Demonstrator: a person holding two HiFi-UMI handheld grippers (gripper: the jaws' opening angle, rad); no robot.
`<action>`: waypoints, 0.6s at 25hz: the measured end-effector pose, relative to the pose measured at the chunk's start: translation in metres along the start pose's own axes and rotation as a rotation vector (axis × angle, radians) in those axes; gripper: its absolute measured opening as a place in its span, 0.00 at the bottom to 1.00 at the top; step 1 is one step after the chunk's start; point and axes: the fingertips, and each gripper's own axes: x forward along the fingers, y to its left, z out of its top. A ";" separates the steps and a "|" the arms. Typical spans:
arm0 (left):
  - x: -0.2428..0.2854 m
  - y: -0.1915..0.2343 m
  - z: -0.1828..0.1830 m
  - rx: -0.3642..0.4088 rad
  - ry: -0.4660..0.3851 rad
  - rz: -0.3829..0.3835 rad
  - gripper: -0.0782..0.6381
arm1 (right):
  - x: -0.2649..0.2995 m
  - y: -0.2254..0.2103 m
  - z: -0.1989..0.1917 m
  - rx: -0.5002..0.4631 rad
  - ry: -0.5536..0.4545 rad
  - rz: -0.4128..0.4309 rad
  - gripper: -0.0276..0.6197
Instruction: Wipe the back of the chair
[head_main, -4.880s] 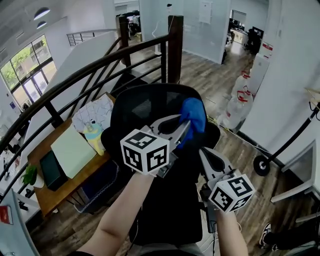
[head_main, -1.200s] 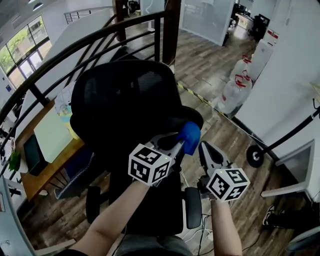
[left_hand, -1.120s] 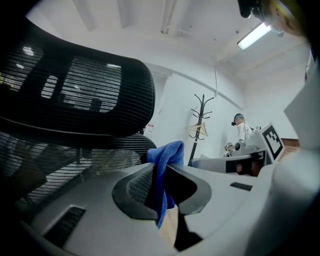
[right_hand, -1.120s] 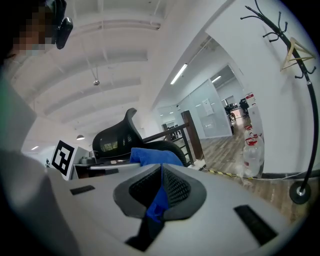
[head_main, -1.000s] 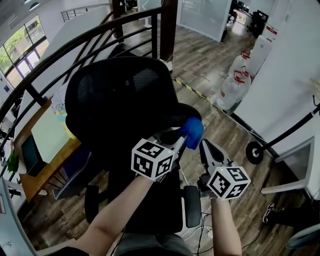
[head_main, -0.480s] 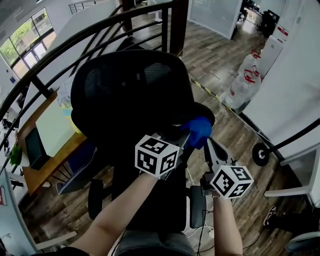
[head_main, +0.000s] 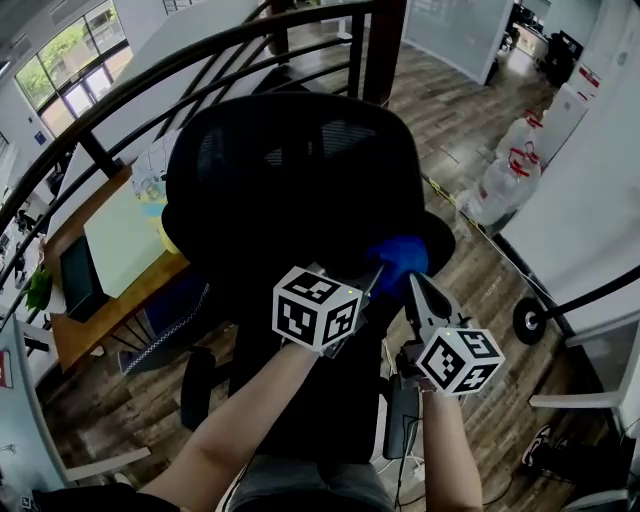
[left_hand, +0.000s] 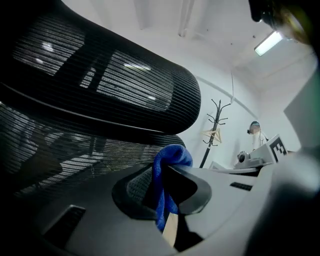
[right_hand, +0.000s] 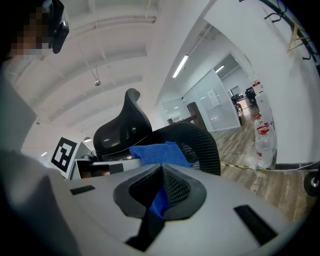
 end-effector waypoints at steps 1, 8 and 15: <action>-0.003 0.003 0.001 -0.002 -0.002 0.008 0.19 | 0.003 0.003 0.000 -0.001 0.002 0.007 0.09; -0.025 0.028 0.008 -0.013 -0.027 0.067 0.19 | 0.021 0.027 -0.007 -0.009 0.026 0.063 0.09; -0.059 0.059 0.009 -0.035 -0.055 0.145 0.19 | 0.042 0.059 -0.016 -0.022 0.055 0.127 0.09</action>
